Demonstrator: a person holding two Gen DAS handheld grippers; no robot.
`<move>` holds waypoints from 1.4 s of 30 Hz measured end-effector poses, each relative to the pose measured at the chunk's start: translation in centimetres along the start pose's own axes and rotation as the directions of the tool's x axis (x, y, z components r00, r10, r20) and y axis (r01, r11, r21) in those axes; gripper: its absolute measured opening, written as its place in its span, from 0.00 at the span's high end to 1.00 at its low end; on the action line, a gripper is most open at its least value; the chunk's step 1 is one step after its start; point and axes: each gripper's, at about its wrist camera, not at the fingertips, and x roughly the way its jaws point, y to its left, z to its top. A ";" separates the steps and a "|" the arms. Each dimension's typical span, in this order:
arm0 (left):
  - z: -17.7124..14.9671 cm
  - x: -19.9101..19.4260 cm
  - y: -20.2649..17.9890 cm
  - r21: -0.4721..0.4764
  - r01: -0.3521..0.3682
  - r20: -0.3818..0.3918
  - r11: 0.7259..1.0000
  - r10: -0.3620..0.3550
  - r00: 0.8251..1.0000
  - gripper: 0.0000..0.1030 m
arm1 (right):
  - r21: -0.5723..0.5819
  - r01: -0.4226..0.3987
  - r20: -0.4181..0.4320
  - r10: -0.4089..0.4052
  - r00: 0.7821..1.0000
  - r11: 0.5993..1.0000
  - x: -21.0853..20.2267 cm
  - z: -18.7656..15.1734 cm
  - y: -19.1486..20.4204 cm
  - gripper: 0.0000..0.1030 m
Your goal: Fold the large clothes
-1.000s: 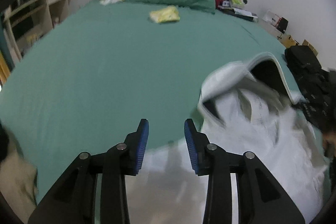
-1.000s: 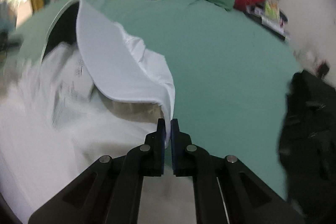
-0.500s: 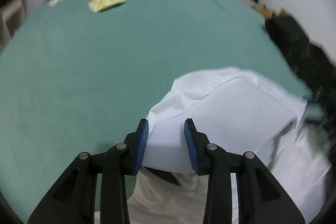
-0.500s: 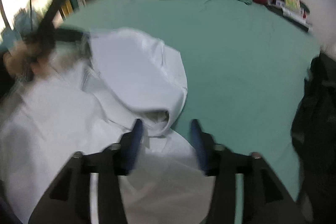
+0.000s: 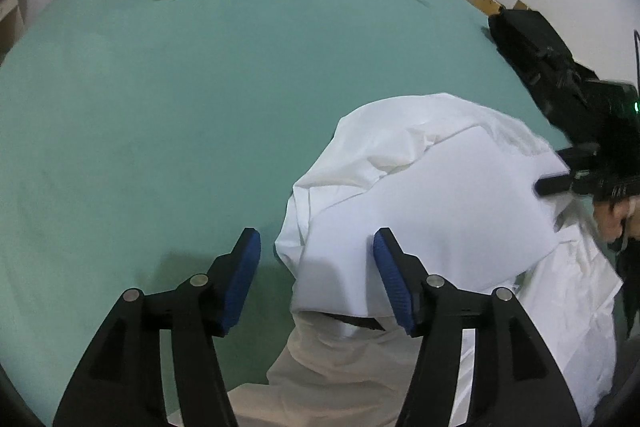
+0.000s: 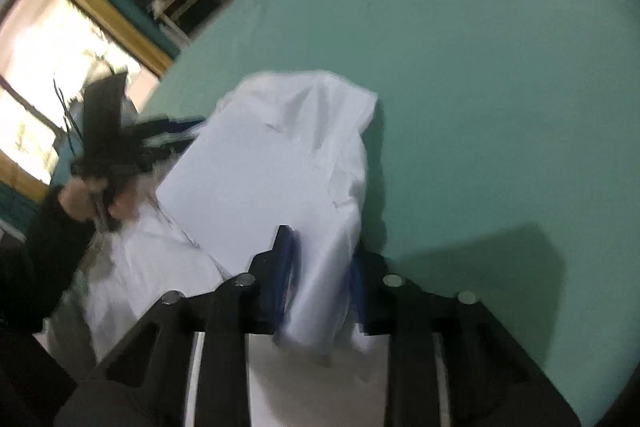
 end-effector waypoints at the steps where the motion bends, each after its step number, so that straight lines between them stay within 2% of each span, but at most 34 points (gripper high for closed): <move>1: 0.0 0.1 -0.2 0.005 0.001 -0.006 1.000 -0.001 1.000 0.40 | -0.051 0.017 -0.003 -0.018 1.000 0.999 0.2 0.1 1.1 0.83; 2: 0.0 0.1 -0.4 0.017 0.003 -0.014 1.000 -0.003 1.000 0.40 | -0.113 0.080 0.008 -0.079 0.997 0.990 0.2 0.2 2.5 0.83; 3: 0.1 0.1 -0.8 0.038 0.013 -0.020 0.999 -0.012 1.000 0.51 | -0.158 0.152 0.031 -0.149 0.988 0.976 0.1 0.4 3.5 0.86; 4: 0.2 -0.1 -1.1 0.043 0.022 -0.013 0.999 -0.021 1.000 0.73 | -0.206 0.240 0.074 -0.229 0.970 0.949 -0.2 0.7 4.7 0.87; 5: 0.4 -0.6 -1.3 0.042 -0.021 0.032 0.999 0.020 0.999 0.80 | -0.249 0.338 0.130 -0.314 0.940 0.908 -0.6 0.8 5.9 0.87; 6: 0.6 -1.4 -1.7 0.039 -0.089 0.098 0.995 0.084 0.992 0.83 | -0.296 0.453 0.201 -0.409 0.890 0.841 -0.9 1.0 7.3 0.88; 7: 0.8 -2.0 -2.0 0.043 -0.108 0.140 0.993 0.101 0.985 0.84 | -0.343 0.545 0.270 -0.475 0.837 0.765 -0.9 0.9 8.7 0.89; 9: 0.9 -2.9 -2.4 0.028 -0.113 0.201 0.993 0.105 0.974 0.84 | -0.424 0.685 0.400 -0.557 0.728 0.592 -0.3 0.1 11.1 0.89; 11: 0.5 -3.0 -3.3 0.057 -0.161 0.227 0.985 0.144 0.963 0.84 | -0.475 0.760 0.482 -0.591 0.646 0.443 0.9 -1.5 12.3 0.89; 12: 0.1 -2.9 -3.6 0.074 -0.182 0.228 0.981 0.161 0.960 0.84 | -0.499 0.779 0.508 -0.600 0.618 0.379 2.0 -2.8 12.8 0.89; 14: -0.9 -2.5 -4.2 0.103 -0.211 0.203 0.972 0.187 0.961 0.84 | -0.536 0.789 0.538 -0.598 0.594 0.300 3.1 -4.9 13.2 0.89; 16: -2.1 -2.9 -5.0 0.137 -0.230 0.207 0.963 0.199 0.958 0.84 | -0.560 0.801 0.575 -0.597 0.560 0.211 3.9 -7.4 13.6 0.88; 18: -3.1 -3.7 -5.8 0.165 -0.250 0.214 0.954 0.213 0.953 0.84 | -0.560 0.815 0.618 -0.582 0.529 0.147 3.8 -9.3 14.3 0.87; 19: -3.5 -4.1 -6.0 0.176 -0.259 0.221 0.950 0.219 0.951 0.84 | -0.561 0.817 0.630 -0.572 0.524 0.130 3.4 -10.1 14.3 0.85; 21: -4.4 -5.3 -6.2 0.181 -0.258 0.222 0.949 0.216 0.951 0.84 | -0.580 0.803 0.625 -0.556 0.548 0.139 2.6 -11.6 15.2 0.84; 24: -5.8 -7.3 -6.5 0.163 -0.225 0.214 0.961 0.188 0.959 0.84 | -0.628 0.757 0.569 -0.558 0.604 0.179 1.9 -12.5 15.8 0.83; 25: -6.1 -7.8 -6.5 0.159 -0.207 0.207 0.965 0.172 0.963 0.84 | -0.643 0.737 0.540 -0.560 0.629 0.208 1.6 -12.9 16.0 0.83; 27: -7.1 -8.7 -6.8 0.159 -0.174 0.183 0.972 0.144 0.973 0.85 | -0.660 0.707 0.493 -0.563 0.663 0.255 1.0 -13.3 16.3 0.83; 29: -8.7 -9.4 -7.4 0.167 -0.153 0.156 0.974 0.127 0.980 0.85 | -0.679 0.657 0.418 -0.564 0.712 0.327 0.2 -13.8 16.5 0.82; 31: -10.5 -10.0 -8.2 0.186 -0.145 0.129 0.972 0.122 0.984 0.85 | -0.692 0.622 0.361 -0.570 0.738 0.367 -0.2 -14.7 16.7 0.82; 33: -12.1 -10.5 -8.8 0.201 -0.139 0.109 0.970 0.119 0.987 0.85 | -0.689 0.602 0.319 -0.577 0.752 0.403 -0.7 -15.7 16.8 0.81; 35: -13.9 -11.2 -9.1 0.198 -0.135 0.087 0.971 0.120 0.989 0.85 | -0.670 0.593 0.288 -0.580 0.762 0.447 -1.5 -16.4 16.8 0.74; 37: -15.2 -11.8 -8.9 0.176 -0.128 0.067 0.976 0.118 0.991 0.82 | -0.634 0.570 0.251 -0.558 0.791 0.523 -2.8 -16.8 16.9 0.57; 39: -16.6 -12.6 -8.5 0.134 -0.099 0.045 0.986 0.093 0.995 0.79 | -0.580 0.520 0.189 -0.518 0.834 0.626 -4.1 -17.1 17.2 0.46; 42: -18.2 -14.3 -8.2 0.095 -0.091 0.060 0.991 0.085 0.995 0.73 | -0.519 0.484 0.196 -0.453 0.869 0.704 -5.4 -17.0 18.5 0.38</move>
